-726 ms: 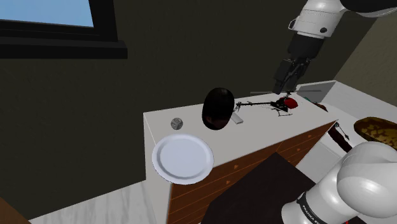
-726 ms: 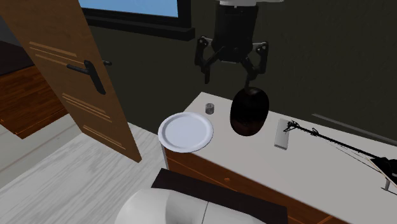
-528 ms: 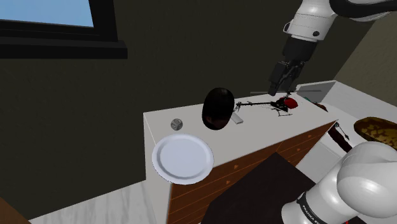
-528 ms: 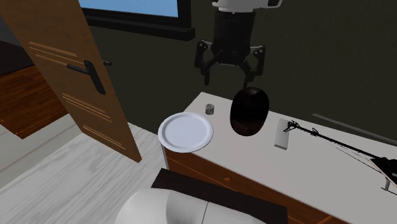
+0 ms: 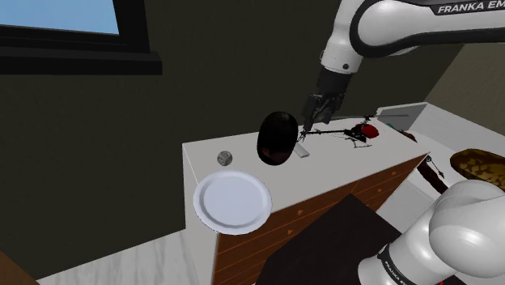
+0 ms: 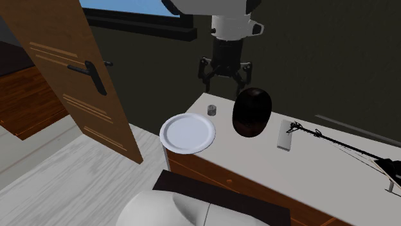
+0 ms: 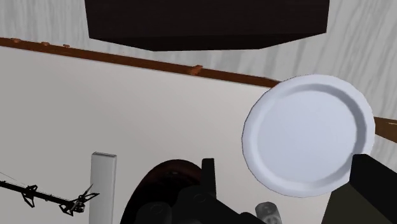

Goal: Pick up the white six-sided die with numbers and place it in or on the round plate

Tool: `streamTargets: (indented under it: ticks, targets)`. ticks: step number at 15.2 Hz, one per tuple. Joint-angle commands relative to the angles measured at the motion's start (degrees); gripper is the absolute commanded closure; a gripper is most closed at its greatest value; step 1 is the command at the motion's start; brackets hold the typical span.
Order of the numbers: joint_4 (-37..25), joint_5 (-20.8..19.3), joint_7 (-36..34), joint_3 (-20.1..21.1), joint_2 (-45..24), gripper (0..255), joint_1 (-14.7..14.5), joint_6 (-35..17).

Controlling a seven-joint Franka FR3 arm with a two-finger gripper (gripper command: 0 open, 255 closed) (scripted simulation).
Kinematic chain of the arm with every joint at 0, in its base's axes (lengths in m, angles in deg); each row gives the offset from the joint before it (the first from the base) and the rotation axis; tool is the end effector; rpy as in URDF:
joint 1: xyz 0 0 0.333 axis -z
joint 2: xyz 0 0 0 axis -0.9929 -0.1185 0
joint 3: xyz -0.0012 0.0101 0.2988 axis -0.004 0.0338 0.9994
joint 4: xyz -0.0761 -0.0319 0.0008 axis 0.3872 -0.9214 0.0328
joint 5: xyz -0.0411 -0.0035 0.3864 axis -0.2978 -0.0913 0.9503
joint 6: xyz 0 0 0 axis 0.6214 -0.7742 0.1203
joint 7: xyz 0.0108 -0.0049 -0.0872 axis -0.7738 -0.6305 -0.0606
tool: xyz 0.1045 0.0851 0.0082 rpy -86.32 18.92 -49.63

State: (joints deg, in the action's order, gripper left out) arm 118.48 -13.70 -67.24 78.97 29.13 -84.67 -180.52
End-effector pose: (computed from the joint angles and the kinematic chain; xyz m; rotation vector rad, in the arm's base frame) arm 0.3842 0.0502 0.4673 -3.1377 -0.0488 0.0616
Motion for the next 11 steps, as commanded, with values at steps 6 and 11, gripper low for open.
streamTargets:
  ticks: [6,11]
  targets:
    - [-2.6,-0.5,-1.7,2.1,-13.9,0,-0.2,-11.9]
    - [-7.1,-1.9,-3.4,3.2,-24.7,0,-0.3,-18.4]
